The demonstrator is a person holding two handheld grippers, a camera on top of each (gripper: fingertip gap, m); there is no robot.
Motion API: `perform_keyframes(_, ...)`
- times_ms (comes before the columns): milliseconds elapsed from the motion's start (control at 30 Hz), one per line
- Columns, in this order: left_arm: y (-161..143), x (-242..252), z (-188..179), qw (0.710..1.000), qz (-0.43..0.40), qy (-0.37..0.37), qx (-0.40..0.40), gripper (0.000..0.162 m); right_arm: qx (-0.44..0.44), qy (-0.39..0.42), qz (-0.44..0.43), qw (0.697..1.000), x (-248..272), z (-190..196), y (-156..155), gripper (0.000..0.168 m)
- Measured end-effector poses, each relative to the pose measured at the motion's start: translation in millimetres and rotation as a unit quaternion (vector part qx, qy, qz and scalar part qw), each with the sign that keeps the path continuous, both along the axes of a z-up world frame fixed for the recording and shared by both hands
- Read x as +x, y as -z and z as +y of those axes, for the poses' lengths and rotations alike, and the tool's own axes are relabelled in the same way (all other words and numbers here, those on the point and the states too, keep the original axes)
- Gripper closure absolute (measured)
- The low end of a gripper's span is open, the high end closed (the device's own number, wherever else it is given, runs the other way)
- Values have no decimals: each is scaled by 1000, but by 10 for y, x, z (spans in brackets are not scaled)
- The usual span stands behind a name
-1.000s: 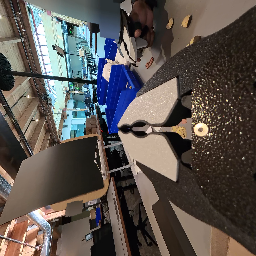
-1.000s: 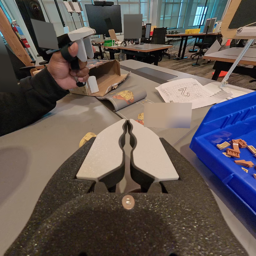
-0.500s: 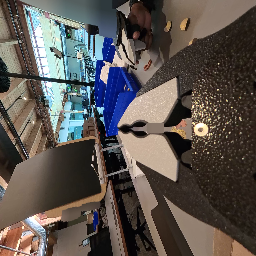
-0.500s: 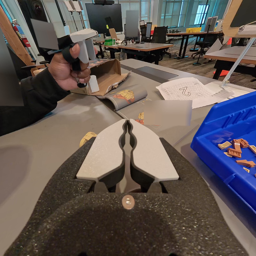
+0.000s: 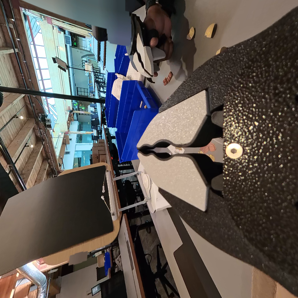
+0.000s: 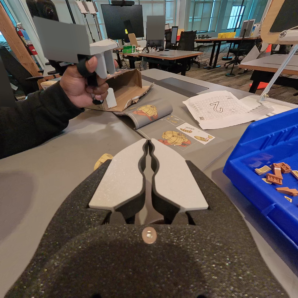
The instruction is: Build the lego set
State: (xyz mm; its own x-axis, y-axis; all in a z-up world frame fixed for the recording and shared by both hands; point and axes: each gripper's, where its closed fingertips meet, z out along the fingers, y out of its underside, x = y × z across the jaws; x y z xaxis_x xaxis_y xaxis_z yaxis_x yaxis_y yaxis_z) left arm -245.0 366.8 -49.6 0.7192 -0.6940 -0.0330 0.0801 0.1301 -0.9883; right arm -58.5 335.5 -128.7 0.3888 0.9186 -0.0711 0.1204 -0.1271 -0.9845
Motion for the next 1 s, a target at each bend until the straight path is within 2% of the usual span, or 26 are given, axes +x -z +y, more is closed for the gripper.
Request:
perform_keyframes(733, 201, 236, 18, 999, 27, 27, -26, 162, 28, 9, -6, 1000, 57, 20, -117, 168)
perform_keyframes(800, 211, 243, 26, 999, 30, 22, -25, 162, 70, 26, -47, 996, 174, 143, -178, 168)
perform_keyframes(867, 224, 260, 26, 999, 29, 22, -28, 162, 125, 91, -132, 979, 486, 463, -276, 168)
perform_keyframes(933, 203, 287, 5, 999, 29, 27, -25, 162, 179, 118, -236, 948, 845, 788, -410, 166)
perform_keyframes(1000, 171, 315, -20, 999, 32, 31, -19, 162, 191, 111, -373, 901, 1208, 1155, -405, 156)
